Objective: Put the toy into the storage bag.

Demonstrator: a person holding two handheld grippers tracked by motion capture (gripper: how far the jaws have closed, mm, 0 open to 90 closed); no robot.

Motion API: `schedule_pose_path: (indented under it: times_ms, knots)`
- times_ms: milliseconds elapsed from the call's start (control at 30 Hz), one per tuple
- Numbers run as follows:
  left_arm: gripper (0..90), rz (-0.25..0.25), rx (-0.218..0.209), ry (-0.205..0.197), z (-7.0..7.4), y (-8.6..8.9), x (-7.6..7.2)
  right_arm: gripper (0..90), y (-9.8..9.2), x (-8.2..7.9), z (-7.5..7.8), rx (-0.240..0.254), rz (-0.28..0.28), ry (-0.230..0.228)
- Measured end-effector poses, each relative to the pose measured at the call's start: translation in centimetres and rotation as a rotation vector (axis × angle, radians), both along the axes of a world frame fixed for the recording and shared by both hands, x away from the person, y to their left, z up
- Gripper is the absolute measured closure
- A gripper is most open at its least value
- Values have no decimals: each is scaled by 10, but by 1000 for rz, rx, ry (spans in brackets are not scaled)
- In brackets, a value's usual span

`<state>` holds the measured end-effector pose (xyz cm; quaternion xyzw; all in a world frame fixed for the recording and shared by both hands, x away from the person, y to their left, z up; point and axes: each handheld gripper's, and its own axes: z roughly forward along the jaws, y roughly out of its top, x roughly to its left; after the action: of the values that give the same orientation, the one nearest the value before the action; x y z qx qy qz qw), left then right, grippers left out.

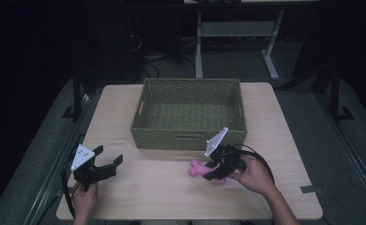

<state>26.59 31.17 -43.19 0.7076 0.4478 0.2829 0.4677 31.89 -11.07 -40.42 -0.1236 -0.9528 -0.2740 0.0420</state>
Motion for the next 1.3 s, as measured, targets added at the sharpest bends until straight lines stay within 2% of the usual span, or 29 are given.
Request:
schedule_pose_path:
  times_ms: [667, 1167, 1300]
  knots:
    - [133, 0, -3, 1, 0, 0, 0, 579, -11, 27, 29, 73, -2, 46]
    - [133, 2, -5, -1, 0, 0, 0, 579, -13, 42, 53, 83, 7, 47]
    - [133, 4, -10, -2, 0, 0, 0, 579, -16, 46, 60, 104, 4, 51]
